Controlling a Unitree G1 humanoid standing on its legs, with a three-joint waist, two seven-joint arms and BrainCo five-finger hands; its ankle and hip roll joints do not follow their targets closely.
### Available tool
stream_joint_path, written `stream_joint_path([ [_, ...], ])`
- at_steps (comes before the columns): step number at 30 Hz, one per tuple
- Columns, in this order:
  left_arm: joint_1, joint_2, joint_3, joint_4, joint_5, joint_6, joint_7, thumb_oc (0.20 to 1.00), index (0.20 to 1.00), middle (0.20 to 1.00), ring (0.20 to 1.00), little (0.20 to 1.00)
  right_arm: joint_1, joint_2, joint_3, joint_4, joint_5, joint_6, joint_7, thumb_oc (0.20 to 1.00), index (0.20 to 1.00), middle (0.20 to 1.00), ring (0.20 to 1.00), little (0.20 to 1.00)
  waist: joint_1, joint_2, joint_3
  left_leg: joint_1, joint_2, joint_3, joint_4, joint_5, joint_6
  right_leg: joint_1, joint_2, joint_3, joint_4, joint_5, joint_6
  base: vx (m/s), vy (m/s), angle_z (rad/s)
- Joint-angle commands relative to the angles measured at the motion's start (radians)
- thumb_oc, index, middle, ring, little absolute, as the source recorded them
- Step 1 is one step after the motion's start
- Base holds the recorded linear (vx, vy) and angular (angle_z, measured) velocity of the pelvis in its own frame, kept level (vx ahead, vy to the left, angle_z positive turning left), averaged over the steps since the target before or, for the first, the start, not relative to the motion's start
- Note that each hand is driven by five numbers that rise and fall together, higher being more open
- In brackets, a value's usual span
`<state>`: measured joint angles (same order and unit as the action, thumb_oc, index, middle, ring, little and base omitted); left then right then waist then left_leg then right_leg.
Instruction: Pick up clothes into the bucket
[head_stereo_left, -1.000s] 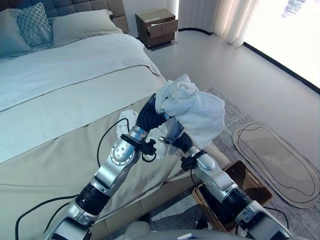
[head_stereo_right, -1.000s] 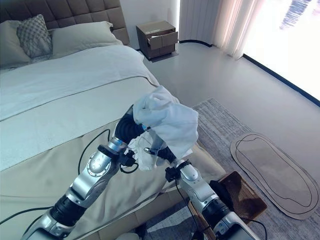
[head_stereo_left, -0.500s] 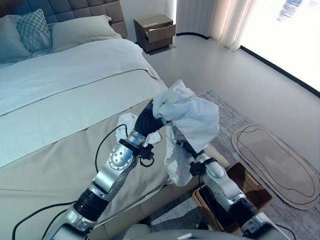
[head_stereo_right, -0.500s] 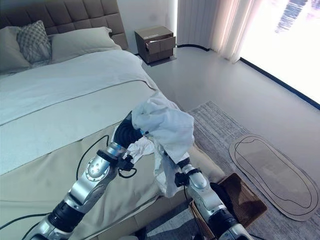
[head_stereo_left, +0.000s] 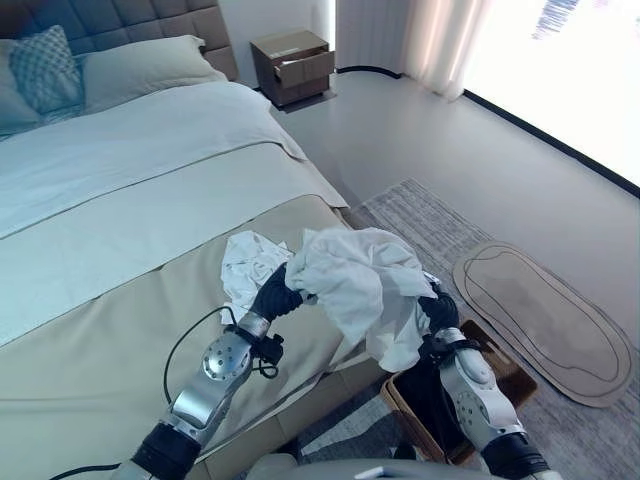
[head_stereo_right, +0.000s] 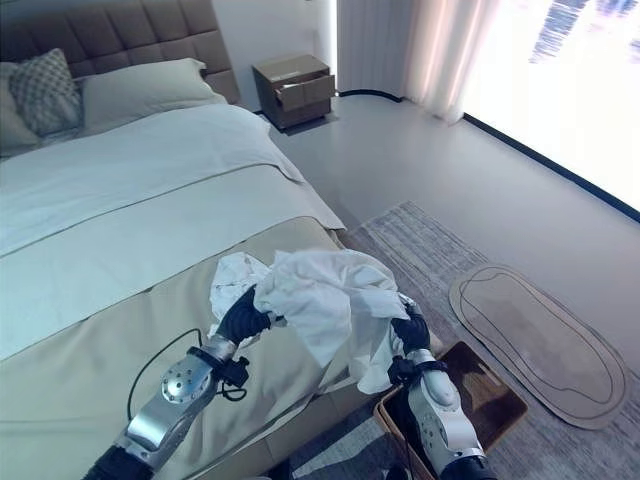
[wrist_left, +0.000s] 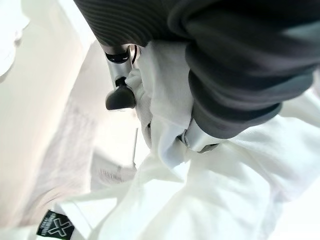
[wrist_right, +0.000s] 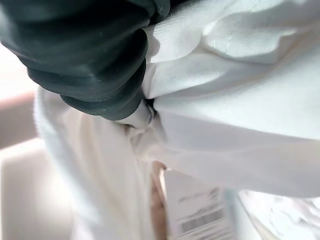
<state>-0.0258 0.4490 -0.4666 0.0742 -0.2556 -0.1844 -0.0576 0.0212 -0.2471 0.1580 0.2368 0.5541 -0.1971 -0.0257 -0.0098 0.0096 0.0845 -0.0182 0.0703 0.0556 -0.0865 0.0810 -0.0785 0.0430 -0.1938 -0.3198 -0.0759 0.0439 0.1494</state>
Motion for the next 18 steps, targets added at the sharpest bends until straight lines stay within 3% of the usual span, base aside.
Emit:
stream_joint_path([
  [1, -0.068, 0.009, 0.001, 0.026, 0.123, -0.046, -0.013, 1.000, 1.000, 1.000, 1.000, 1.000, -0.026, -0.009, -0.078, -0.083, 0.069, -0.104, -0.021, 0.200, 0.200, 0.200, 0.200, 0.200, -0.004, -0.031, -0.009, 0.002, 0.044, 0.024, 0.028, -0.049, -0.004, -0.035, -0.064, 0.017, 0.049, 0.040, 0.055, 0.00, -0.006, -0.15],
  [5, -0.103, 0.008, -0.062, 0.108, 0.289, -0.042, -0.023, 1.000, 1.000, 1.000, 1.000, 1.000, -0.028, -0.005, -0.137, -0.091, 0.130, -0.136, -0.045, 0.200, 0.200, 0.200, 0.200, 0.200, -0.030, -0.026, -0.008, 0.002, 0.042, 0.031, 0.034, -0.056, -0.002, -0.046, -0.064, 0.034, 0.057, 0.038, 0.056, 0.00, 0.001, -0.15],
  [7, -0.110, 0.011, -0.067, 0.112, 0.307, -0.045, -0.024, 1.000, 1.000, 1.000, 1.000, 1.000, -0.033, 0.002, -0.167, -0.099, 0.159, -0.151, -0.056, 0.200, 0.200, 0.200, 0.200, 0.200, -0.036, -0.022, -0.007, 0.002, 0.042, 0.032, 0.035, -0.059, 0.000, -0.049, -0.064, 0.040, 0.058, 0.037, 0.056, 0.00, 0.000, -0.08],
  [13, -0.086, 0.021, -0.044, 0.106, 0.269, -0.043, -0.041, 1.000, 1.000, 1.000, 1.000, 1.000, -0.049, 0.017, -0.255, -0.108, 0.215, -0.192, -0.091, 0.200, 0.200, 0.200, 0.200, 0.200, -0.045, -0.015, -0.007, 0.004, 0.040, 0.039, 0.038, -0.065, 0.002, -0.054, -0.066, 0.051, 0.059, 0.037, 0.057, 0.00, 0.000, -0.03],
  [18, 0.013, 0.064, 0.064, 0.082, 0.237, -0.053, -0.033, 1.000, 1.000, 1.000, 1.000, 1.000, -0.071, -0.020, -0.431, -0.092, 0.186, -0.251, -0.177, 0.200, 0.200, 0.200, 0.200, 0.200, -0.046, -0.009, -0.008, 0.007, 0.035, 0.045, 0.042, -0.076, 0.006, -0.055, -0.067, 0.061, 0.055, 0.039, 0.057, 0.01, 0.002, -0.03],
])
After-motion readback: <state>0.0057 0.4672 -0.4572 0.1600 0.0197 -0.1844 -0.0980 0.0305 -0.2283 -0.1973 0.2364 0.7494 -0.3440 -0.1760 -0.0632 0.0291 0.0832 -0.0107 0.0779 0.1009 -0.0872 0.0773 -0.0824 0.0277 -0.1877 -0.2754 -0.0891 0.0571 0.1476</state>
